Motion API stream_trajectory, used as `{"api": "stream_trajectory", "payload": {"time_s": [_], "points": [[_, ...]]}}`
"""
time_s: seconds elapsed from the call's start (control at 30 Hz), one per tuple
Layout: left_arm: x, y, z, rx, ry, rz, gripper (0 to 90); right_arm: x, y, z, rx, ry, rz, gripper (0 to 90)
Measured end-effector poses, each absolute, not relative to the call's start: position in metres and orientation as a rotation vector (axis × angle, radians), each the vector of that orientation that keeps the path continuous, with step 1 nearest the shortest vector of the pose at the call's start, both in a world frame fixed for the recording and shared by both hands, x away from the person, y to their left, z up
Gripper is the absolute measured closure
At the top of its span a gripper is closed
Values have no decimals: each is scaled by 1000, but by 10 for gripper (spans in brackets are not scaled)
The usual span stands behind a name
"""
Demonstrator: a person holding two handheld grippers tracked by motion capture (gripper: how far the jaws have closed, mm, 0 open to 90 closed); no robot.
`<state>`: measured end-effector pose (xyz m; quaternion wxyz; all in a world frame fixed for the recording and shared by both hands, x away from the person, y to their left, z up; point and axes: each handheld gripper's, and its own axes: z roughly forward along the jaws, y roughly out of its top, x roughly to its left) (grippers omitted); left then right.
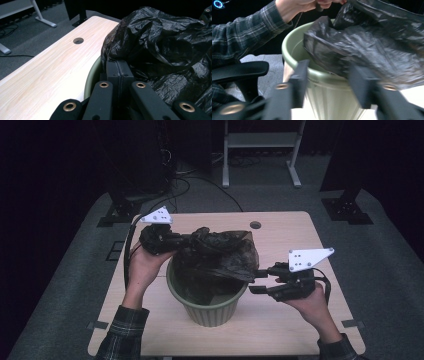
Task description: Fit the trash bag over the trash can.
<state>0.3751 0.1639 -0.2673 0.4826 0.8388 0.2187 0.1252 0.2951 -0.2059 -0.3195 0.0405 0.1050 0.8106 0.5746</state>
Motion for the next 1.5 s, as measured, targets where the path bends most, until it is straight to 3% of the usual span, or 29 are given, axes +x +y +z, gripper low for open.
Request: {"api": "stream_trajectory", "payload": {"time_s": [0.1,0.17,0.87,1.5], "points": [[373,166,-267,2045,530,301,900,297,-207,-318,326,2439,1770,801],[372,168,-267,2041,528,299,900,297,-209,-316,333,2410,1769,898],[337,239,-276,1938,599,308,900,309,-266,-325,538,2354,1684,899],[308,273,-327,1907,692,269,900,308,-285,-369,665,2468,1524,900]]}}
